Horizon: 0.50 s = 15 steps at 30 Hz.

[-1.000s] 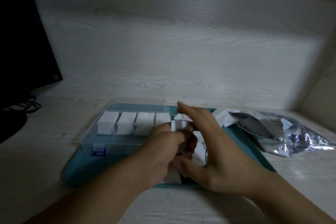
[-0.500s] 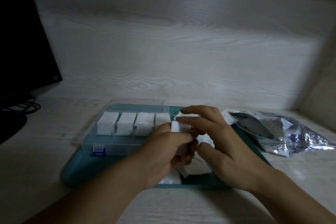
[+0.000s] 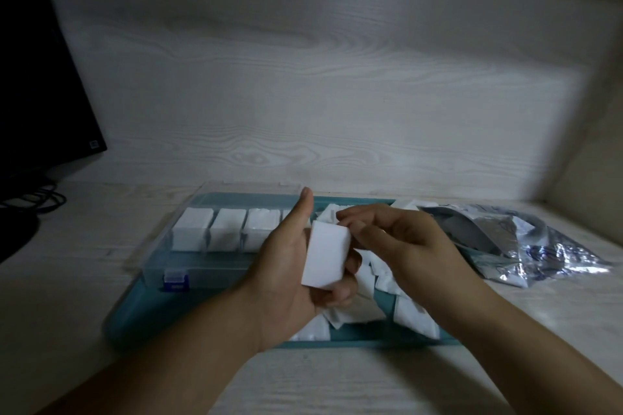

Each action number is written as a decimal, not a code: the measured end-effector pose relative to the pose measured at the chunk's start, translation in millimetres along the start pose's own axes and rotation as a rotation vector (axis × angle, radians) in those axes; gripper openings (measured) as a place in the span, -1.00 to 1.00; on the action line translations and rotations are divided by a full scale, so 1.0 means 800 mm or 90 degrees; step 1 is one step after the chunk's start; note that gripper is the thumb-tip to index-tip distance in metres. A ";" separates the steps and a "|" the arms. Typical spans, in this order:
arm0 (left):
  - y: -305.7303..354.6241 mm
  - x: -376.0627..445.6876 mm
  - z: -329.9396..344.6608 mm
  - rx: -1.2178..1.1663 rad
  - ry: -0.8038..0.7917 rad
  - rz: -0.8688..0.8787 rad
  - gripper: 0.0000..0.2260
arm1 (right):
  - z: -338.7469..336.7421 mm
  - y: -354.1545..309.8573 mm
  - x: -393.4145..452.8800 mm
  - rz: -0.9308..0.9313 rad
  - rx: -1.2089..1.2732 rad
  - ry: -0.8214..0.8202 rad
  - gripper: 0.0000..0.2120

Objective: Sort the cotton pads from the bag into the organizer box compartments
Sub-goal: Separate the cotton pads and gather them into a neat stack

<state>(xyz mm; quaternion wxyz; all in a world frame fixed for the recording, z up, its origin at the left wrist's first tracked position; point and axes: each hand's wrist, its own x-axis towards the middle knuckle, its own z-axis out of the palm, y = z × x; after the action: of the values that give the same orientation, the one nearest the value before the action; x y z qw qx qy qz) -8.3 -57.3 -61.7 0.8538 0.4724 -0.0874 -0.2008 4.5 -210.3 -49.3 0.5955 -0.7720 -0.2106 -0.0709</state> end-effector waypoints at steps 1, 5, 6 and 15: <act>0.000 0.000 0.001 0.003 0.005 -0.002 -0.39 | 0.001 0.000 0.000 -0.005 -0.009 0.001 -0.79; -0.002 -0.001 0.001 0.040 0.019 -0.014 -0.39 | 0.004 -0.001 -0.003 -0.020 -0.014 -0.007 -0.84; -0.003 -0.002 0.001 0.057 0.019 -0.017 -0.38 | 0.004 -0.001 -0.004 -0.019 -0.013 -0.008 -0.85; 0.004 -0.005 0.000 0.058 0.067 0.012 -0.34 | -0.021 0.016 0.015 0.022 -0.036 0.164 -0.82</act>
<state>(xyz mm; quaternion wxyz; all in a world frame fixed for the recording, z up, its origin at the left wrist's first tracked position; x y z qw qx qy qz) -11.0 -53.9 -58.9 0.8365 0.5201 -0.0556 -0.1634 23.1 -225.5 -51.5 0.5966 -0.7767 -0.1169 -0.1648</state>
